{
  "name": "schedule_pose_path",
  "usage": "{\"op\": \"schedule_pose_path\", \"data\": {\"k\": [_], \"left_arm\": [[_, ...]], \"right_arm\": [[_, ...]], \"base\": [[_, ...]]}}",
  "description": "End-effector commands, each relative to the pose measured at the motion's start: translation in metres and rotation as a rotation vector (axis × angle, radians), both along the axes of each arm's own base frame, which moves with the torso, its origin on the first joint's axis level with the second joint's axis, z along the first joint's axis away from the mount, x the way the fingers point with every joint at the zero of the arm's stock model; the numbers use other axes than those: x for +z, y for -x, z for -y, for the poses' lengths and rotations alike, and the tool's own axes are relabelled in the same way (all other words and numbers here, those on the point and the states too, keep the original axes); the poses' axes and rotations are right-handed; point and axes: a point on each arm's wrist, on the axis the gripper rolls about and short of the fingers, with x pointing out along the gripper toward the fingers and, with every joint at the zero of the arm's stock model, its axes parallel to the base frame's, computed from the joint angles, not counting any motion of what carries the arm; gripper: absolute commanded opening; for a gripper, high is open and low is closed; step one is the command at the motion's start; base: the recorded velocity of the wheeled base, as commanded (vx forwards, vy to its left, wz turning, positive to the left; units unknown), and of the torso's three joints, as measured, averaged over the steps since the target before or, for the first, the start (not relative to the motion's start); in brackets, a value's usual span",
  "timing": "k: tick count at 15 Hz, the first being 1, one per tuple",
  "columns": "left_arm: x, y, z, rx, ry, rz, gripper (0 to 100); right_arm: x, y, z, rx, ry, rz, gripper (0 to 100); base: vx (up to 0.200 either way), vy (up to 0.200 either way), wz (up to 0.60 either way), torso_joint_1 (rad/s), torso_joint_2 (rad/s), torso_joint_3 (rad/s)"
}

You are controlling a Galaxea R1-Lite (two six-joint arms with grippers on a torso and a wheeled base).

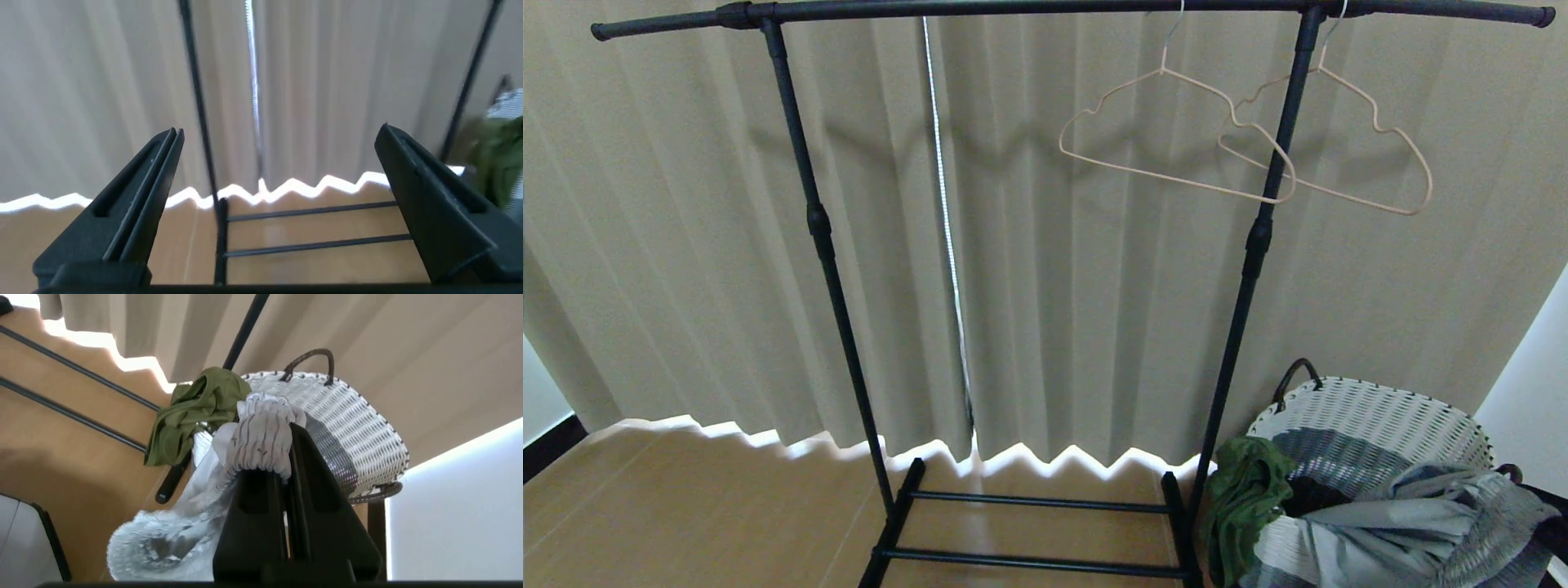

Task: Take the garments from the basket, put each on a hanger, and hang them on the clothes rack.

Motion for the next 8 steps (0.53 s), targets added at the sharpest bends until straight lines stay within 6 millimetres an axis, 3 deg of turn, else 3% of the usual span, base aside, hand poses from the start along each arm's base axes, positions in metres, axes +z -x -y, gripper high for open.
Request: {"op": "schedule_pose_path", "data": {"k": [1,4,8], "left_arm": [[0.037,-0.018,0.001,-0.074,0.0,-0.101,100],[0.073,-0.05,0.004,-0.191,0.011,-0.207,100],[0.113,-0.116,0.021,-0.397,0.052,-0.318,100]], "right_arm": [[0.017,-0.005,-0.003,0.041,-0.01,0.01,0],[0.044,-0.006,-0.011,0.098,-0.097,-0.006,0],[0.082,-0.023,-0.031,0.182,-0.31,-0.052,0]], "base": [[0.0,0.0,0.0,0.0,0.0,0.0],[0.0,0.0,0.0,0.0,0.0,0.0],[0.0,0.0,0.0,0.0,0.0,0.0]]}}
